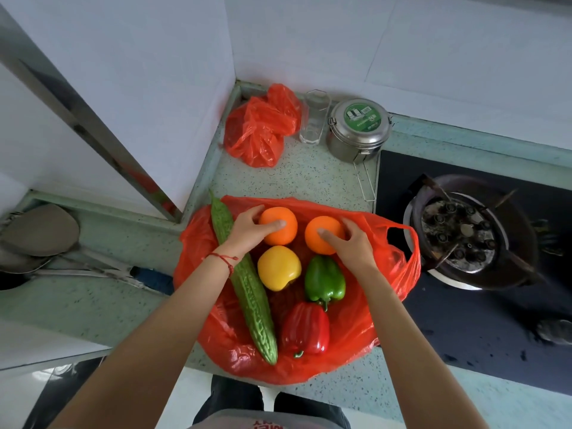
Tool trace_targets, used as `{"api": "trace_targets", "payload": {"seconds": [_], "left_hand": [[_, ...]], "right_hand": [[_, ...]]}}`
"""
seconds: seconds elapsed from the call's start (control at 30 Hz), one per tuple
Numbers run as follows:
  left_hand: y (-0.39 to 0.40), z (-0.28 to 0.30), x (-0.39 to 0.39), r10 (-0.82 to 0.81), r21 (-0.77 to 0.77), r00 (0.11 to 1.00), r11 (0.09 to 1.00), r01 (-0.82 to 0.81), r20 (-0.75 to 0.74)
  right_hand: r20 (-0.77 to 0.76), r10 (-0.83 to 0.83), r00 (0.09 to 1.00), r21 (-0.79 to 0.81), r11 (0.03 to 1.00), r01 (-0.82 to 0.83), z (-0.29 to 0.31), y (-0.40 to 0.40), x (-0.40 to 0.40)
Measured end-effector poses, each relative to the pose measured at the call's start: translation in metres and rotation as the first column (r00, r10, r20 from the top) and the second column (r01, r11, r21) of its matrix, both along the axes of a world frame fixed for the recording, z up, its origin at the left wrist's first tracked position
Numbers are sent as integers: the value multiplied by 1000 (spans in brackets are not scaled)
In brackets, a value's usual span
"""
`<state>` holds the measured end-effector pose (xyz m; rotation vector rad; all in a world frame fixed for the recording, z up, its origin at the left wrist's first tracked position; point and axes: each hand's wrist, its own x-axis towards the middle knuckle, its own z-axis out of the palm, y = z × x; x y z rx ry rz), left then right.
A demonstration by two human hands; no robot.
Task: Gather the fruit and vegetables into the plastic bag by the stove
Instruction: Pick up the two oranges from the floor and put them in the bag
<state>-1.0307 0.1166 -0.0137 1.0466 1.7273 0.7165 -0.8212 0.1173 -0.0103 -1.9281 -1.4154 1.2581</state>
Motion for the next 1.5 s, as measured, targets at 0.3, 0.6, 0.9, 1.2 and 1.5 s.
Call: {"api": "trace_targets", "payload": {"seconds": [0.3, 0.6, 0.9, 1.2, 1.5], "left_hand": [[-18, 17, -10, 9, 117, 995, 993, -20, 97], [-63, 25, -12, -264, 338, 905, 863, 377, -335], [-113, 18, -7, -403, 236, 590, 648, 724, -700], [-172, 22, 45, -477, 165, 410, 475, 865, -777], [-250, 25, 118, -492, 92, 179, 196, 976, -852]], "right_hand": [[43, -59, 997, 232, 972, 48, 21, -32, -8], [275, -39, 961, 409, 909, -80, 37, -95, -19], [460, -214, 862, 440, 898, -12, 24, -184, 8], [599, -329, 730, 371, 922, 111, 20, -291, 54], [683, -477, 553, 346, 878, 331, 23, -421, 86]]}}
